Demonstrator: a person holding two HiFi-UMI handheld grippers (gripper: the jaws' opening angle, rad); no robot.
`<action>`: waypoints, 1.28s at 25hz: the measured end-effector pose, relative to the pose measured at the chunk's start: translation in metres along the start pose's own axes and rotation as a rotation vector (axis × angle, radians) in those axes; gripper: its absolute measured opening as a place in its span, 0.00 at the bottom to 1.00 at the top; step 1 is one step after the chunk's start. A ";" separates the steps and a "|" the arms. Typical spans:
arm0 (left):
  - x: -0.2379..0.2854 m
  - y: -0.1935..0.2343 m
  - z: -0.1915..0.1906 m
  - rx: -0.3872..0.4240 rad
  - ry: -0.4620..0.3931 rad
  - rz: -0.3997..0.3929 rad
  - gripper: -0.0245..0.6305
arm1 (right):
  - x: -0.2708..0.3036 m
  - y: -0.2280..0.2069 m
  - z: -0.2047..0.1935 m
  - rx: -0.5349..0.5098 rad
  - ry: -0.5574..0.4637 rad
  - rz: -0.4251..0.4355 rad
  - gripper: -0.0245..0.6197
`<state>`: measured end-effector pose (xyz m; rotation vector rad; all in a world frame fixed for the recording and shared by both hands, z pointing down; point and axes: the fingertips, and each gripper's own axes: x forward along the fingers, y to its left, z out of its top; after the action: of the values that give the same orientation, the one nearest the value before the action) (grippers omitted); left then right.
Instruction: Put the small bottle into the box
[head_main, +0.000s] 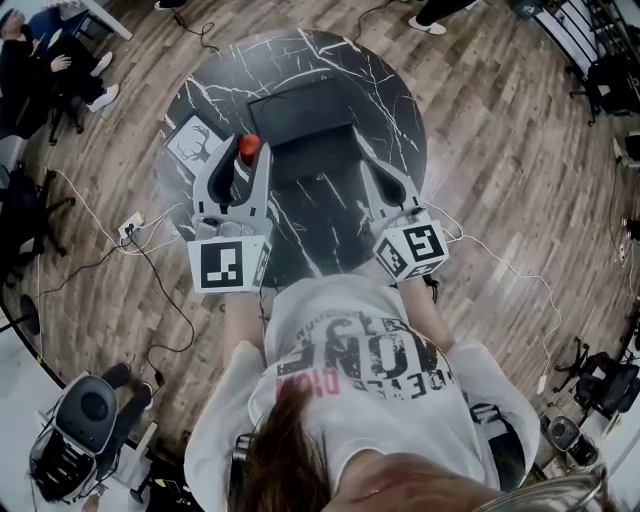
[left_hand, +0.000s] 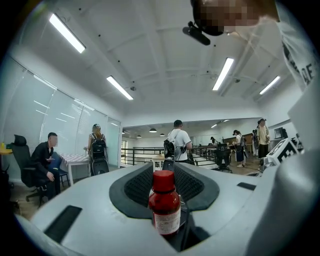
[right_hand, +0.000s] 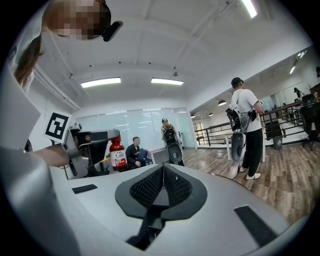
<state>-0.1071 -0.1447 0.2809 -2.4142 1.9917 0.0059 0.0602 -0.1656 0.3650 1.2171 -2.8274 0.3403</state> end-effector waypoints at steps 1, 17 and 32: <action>0.002 0.002 -0.002 -0.002 0.005 -0.002 0.23 | 0.000 -0.001 0.000 0.006 -0.002 -0.005 0.04; 0.052 -0.003 -0.042 -0.025 0.075 -0.080 0.23 | 0.012 -0.018 -0.023 0.062 0.028 -0.059 0.04; 0.076 -0.007 -0.090 -0.056 0.133 -0.100 0.23 | 0.020 -0.024 -0.051 0.091 0.094 -0.068 0.04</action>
<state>-0.0860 -0.2192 0.3700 -2.6112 1.9441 -0.1041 0.0614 -0.1853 0.4219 1.2743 -2.7113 0.5133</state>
